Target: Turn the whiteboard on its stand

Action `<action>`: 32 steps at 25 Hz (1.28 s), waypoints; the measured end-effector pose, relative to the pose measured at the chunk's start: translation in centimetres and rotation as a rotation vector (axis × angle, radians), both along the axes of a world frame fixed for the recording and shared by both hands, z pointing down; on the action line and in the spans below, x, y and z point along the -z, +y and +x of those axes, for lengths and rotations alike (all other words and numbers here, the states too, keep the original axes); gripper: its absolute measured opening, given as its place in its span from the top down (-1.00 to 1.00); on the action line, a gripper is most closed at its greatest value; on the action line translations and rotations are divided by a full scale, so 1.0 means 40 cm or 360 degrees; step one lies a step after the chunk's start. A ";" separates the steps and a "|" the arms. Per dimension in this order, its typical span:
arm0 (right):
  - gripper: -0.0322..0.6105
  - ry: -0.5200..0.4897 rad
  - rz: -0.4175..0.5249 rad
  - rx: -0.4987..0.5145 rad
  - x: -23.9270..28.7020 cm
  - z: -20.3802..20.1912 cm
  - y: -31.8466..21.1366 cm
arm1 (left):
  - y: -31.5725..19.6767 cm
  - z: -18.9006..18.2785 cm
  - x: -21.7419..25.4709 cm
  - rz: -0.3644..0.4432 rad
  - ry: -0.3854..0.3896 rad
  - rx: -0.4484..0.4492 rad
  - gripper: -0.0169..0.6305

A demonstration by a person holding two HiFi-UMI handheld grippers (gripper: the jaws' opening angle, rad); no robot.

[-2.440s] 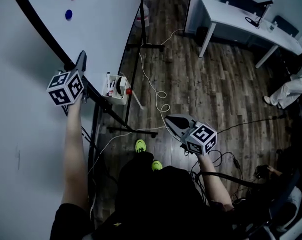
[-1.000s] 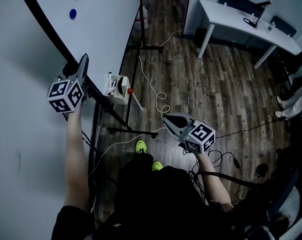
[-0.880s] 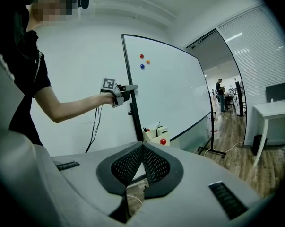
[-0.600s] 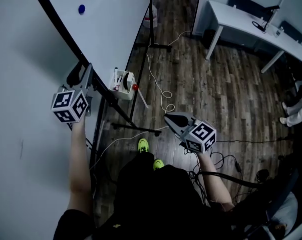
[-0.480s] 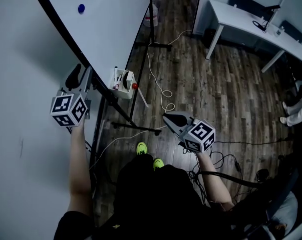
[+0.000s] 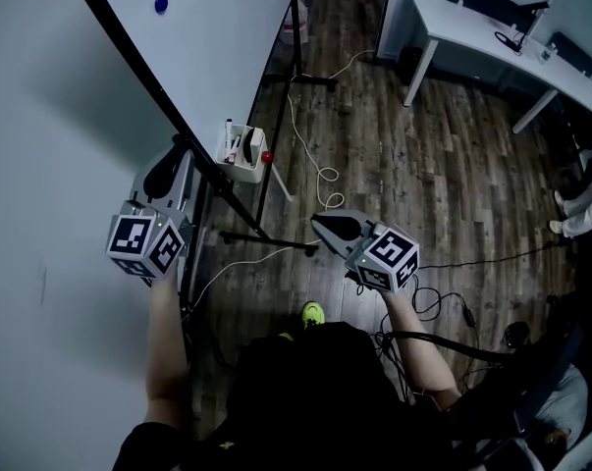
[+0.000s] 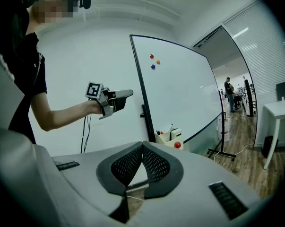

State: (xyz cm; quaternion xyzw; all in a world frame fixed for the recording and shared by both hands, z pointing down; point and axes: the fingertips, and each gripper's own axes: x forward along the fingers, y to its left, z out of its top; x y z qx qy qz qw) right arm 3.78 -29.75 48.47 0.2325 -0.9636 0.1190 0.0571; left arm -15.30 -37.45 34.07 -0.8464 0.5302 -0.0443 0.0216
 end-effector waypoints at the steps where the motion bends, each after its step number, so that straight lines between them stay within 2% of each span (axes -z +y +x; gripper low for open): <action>1: 0.83 0.0004 0.0001 -0.0003 -0.002 -0.006 0.005 | 0.014 0.011 -0.011 -0.0009 0.0016 -0.0046 0.73; 3: 0.83 0.0012 -0.0003 -0.0003 -0.003 -0.021 0.021 | 0.048 0.034 -0.033 -0.0022 0.0053 -0.0143 0.90; 6: 0.83 0.0030 0.0002 0.0010 -0.002 -0.056 0.057 | 0.111 0.051 -0.069 -0.0039 0.0111 -0.0249 0.92; 10: 0.83 0.0059 0.0018 0.0020 0.008 -0.101 0.112 | 0.196 0.043 -0.101 -0.0082 0.0170 -0.0304 0.93; 18: 0.83 0.0082 0.0013 0.0049 0.021 -0.200 0.242 | 0.370 0.036 -0.140 -0.0150 0.0207 -0.0459 0.92; 24: 0.83 0.0109 0.0011 0.0060 0.018 -0.268 0.327 | 0.470 -0.001 -0.180 -0.0199 0.0270 -0.0482 0.93; 32: 0.83 0.0145 -0.0014 0.0038 0.012 -0.294 0.415 | 0.556 -0.029 -0.194 -0.0178 0.0305 -0.0477 0.92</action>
